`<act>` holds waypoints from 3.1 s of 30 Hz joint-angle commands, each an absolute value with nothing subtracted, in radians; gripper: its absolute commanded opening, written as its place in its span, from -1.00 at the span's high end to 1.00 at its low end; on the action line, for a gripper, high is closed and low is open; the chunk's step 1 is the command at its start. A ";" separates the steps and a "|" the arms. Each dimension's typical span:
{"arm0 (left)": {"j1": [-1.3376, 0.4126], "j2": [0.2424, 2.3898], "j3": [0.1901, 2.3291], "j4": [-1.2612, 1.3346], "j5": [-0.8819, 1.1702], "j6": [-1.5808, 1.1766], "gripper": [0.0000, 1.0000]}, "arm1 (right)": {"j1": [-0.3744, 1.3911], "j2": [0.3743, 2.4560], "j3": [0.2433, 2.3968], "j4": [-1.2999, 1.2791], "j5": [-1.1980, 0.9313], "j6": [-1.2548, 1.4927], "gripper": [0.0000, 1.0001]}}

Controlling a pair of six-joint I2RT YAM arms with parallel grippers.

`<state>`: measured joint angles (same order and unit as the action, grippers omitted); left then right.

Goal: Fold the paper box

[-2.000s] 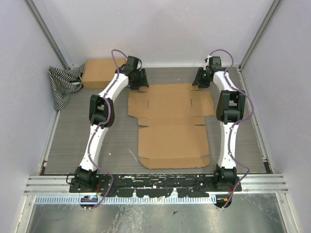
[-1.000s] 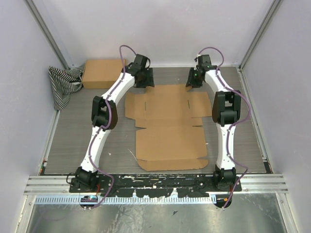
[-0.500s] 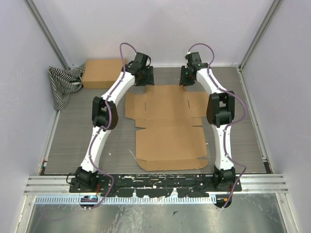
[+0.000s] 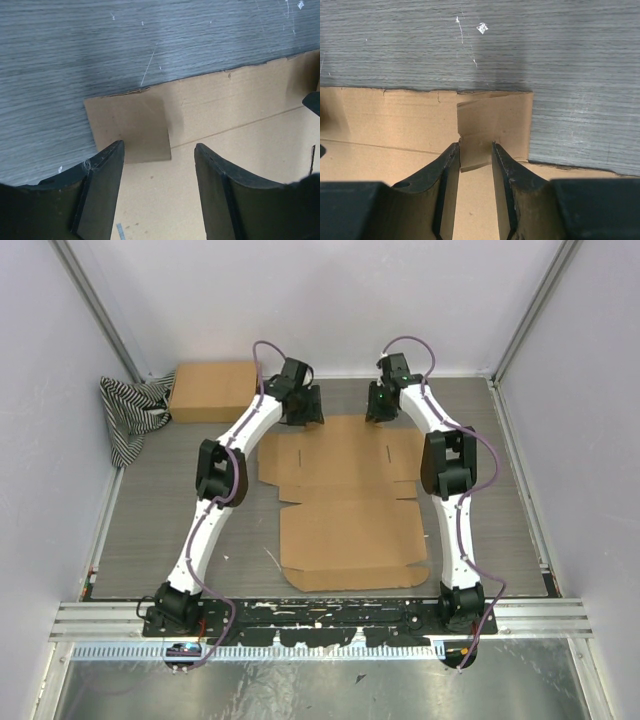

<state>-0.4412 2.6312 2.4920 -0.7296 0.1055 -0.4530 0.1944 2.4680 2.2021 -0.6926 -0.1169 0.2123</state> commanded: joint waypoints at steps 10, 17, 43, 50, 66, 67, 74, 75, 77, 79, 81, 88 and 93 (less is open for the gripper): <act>-0.420 2.609 2.506 -0.737 0.150 -0.474 -0.34 | 0.199 2.451 2.214 -0.665 -0.127 0.231 0.21; -0.381 2.363 2.389 -0.797 0.098 -0.435 -0.41 | 0.155 2.246 2.171 -0.660 -0.079 0.285 -0.06; -0.426 1.599 1.102 -0.429 0.165 -0.591 -0.48 | 0.105 1.506 0.947 -0.464 -0.059 0.382 -0.71; -0.437 1.666 1.106 -0.409 0.180 -0.597 -0.47 | 0.100 1.586 0.985 -0.426 -0.063 0.361 -0.72; -0.452 1.757 1.175 -0.422 0.196 -0.589 -0.44 | 0.089 1.655 1.017 -0.369 -0.205 0.346 -0.59; -0.452 1.755 1.177 -0.425 0.196 -0.589 -0.44 | 0.089 1.645 1.020 -0.372 -0.212 0.349 -0.58; -0.470 1.739 1.201 -0.446 0.192 -0.595 -0.43 | 0.090 1.568 1.069 -0.422 -0.246 0.355 -0.53; -0.472 1.740 1.205 -0.448 0.192 -0.597 -0.43 | 0.090 1.556 1.072 -0.427 -0.252 0.357 -0.52; -0.477 1.742 1.214 -0.449 0.193 -0.597 -0.43 | 0.091 1.536 1.077 -0.430 -0.260 0.362 -0.51; -0.481 1.753 1.226 -0.449 0.196 -0.597 -0.43 | 0.095 1.528 1.081 -0.428 -0.274 0.365 -0.51; -0.485 1.763 1.237 -0.449 0.200 -0.600 -0.43 | 0.103 1.530 1.080 -0.423 -0.285 0.368 -0.50; -0.500 1.775 1.271 -0.479 0.181 -0.588 -0.43 | 0.133 1.564 1.082 -0.457 -0.130 0.393 -0.49; -0.500 1.758 1.277 -0.586 0.046 -0.556 -0.46 | 0.132 1.594 1.083 -0.484 -0.012 0.393 -0.60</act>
<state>-0.4988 1.7756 1.2480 -0.4919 0.1471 -0.5854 0.1364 1.5742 1.0515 -0.4629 -0.1371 0.3779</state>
